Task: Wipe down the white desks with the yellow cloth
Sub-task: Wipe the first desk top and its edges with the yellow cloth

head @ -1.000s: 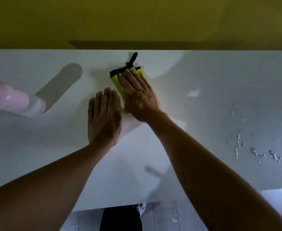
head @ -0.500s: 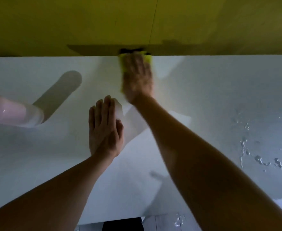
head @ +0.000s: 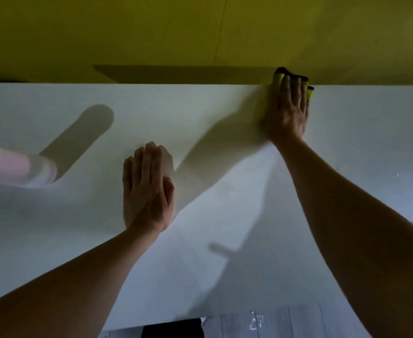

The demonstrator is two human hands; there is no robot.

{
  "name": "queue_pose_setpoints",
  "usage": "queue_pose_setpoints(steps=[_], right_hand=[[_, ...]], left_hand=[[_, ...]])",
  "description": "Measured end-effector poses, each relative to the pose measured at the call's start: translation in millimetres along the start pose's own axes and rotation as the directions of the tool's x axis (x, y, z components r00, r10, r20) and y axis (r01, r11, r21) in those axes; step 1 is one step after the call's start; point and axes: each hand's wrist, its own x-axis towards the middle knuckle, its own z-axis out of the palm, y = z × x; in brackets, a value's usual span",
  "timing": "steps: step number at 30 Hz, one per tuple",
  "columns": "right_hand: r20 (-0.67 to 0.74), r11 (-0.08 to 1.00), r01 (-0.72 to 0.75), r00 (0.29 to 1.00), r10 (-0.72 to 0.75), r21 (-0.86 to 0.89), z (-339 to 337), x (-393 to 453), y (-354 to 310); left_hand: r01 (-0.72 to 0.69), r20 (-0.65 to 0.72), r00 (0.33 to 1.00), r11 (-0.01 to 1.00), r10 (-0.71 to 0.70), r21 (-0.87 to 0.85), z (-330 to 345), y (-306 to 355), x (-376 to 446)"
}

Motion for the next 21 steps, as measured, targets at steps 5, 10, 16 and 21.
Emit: queue_pose_setpoints(steps=[5,10,16,21], right_hand=[[0.022,0.981,0.191,0.981,-0.192,0.031,29.5,-50.5,-88.4],[0.107,0.833,0.545,0.826,-0.553,0.096,50.1,-111.9,-148.7],[0.007,0.926,0.364,0.93,-0.367,0.099,22.3,-70.3,-43.8],[-0.038,0.999,0.033,0.999,-0.032,0.007,-13.4,-39.1,61.0]], left_hand=[[0.0,0.001,1.0,1.0,0.0,-0.003,0.6,-1.9,-0.7],[-0.016,0.03,0.999,1.0,0.015,0.022,0.0,-5.3,-0.3],[-0.009,0.051,0.999,1.0,0.008,0.016,-0.9,-4.9,0.1],[-0.002,0.07,0.998,1.0,0.002,-0.004,-1.0,-2.9,-0.1]])
